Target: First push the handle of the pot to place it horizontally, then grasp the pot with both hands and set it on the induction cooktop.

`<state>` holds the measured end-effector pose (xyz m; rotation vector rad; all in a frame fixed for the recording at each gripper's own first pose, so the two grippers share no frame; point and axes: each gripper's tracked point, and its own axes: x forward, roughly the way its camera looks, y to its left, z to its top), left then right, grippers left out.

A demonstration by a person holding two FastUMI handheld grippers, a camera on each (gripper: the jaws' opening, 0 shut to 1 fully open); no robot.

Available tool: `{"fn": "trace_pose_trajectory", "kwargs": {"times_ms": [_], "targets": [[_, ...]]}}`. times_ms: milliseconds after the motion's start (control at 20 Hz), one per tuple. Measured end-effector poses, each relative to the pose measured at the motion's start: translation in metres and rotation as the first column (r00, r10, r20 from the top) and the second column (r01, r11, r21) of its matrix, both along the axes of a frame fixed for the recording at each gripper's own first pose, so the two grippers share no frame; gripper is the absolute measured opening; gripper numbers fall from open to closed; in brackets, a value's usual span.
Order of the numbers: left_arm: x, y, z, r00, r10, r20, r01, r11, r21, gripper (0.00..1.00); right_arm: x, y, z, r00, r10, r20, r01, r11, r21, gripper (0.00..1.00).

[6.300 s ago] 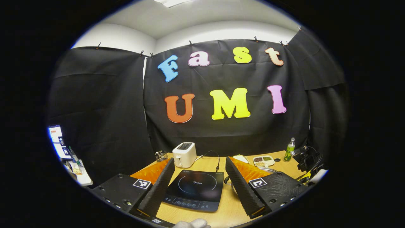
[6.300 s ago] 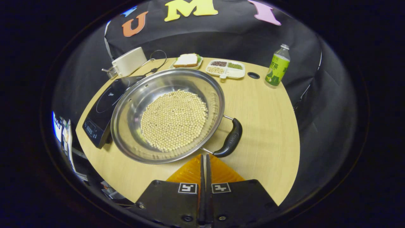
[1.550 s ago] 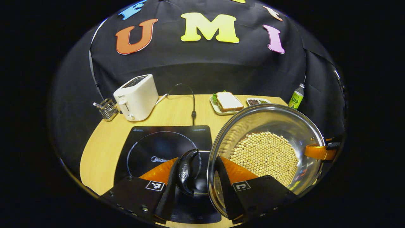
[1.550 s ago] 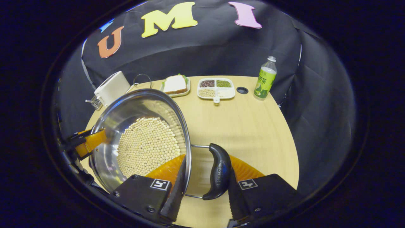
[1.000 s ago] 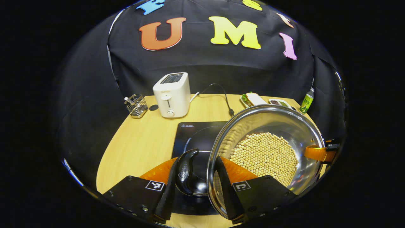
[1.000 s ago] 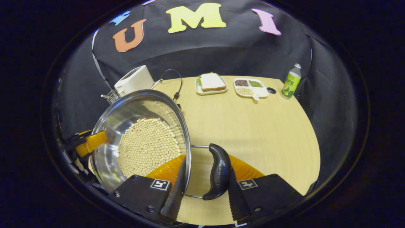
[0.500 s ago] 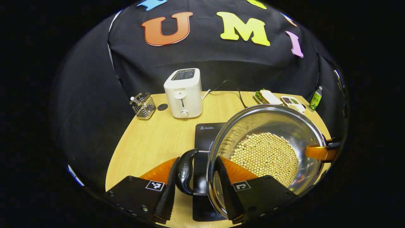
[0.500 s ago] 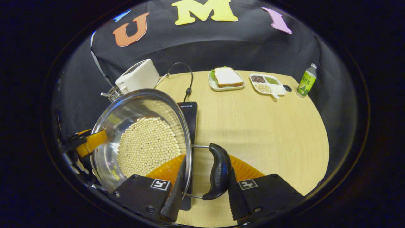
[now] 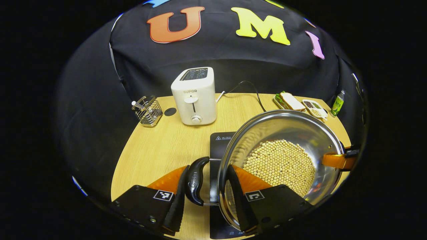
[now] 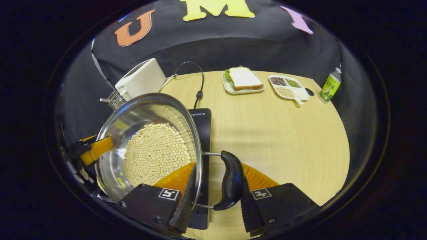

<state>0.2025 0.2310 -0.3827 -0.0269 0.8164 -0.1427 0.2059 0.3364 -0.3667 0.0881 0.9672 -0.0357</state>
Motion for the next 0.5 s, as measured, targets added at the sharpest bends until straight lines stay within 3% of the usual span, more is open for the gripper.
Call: {"fn": "trace_pose_trajectory", "kwargs": {"times_ms": [500], "targets": [[0.0045,-0.0024,-0.0086,1.000,-0.011,-0.013,0.011,1.000,-0.001,0.63,0.0028,-0.0006,-0.0113,1.000,-0.008,-0.021,0.008,1.000,-0.002,0.62]]}}
